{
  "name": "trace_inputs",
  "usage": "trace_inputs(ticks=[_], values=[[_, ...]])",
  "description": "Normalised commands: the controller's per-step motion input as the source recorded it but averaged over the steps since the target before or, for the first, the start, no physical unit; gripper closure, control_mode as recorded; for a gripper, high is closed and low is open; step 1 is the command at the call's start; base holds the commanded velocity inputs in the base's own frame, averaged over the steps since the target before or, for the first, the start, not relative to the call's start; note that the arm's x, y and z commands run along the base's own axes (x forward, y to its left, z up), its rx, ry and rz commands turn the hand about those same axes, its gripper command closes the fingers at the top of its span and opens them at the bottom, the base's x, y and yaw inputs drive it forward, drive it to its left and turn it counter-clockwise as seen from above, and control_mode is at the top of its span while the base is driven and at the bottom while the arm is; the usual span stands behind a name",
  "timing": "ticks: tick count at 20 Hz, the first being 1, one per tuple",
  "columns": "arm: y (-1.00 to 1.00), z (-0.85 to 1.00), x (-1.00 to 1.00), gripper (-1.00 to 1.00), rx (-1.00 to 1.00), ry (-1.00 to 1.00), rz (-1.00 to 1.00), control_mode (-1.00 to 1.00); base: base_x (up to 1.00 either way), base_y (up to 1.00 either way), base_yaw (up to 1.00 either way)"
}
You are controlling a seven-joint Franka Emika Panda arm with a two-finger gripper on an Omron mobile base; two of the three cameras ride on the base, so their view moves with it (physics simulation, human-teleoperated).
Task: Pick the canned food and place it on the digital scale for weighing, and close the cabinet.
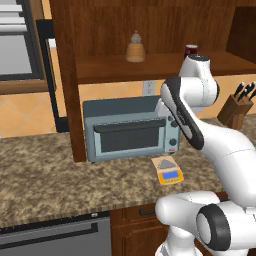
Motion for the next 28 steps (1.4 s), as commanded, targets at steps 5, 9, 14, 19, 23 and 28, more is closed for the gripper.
trace_inputs(ticks=[5, 9, 14, 19, 23, 28], values=[[-0.01, 0.0, -0.38, -1.0, 0.0, 0.0, 0.0, -1.0, 0.0, 0.0, 0.0], [0.0, 0.0, -0.76, -1.0, 0.0, -0.06, 0.0, -1.0, 0.0, 0.0, 0.0], [0.0, 0.09, -1.0, -1.0, -0.01, -0.39, 0.0, -1.0, 0.0, 0.0, 0.0], [0.01, 0.32, -0.67, -1.0, -0.03, -0.38, -0.01, -1.0, 0.0, 0.0, 0.0], [0.0, 0.81, -0.32, -1.0, 0.0, -0.21, -0.05, -1.0, 0.0, 0.0, 0.0], [-0.21, 0.82, -0.1, -1.0, 0.0, 0.09, -0.11, -1.0, 0.0, 0.0, 0.0]])
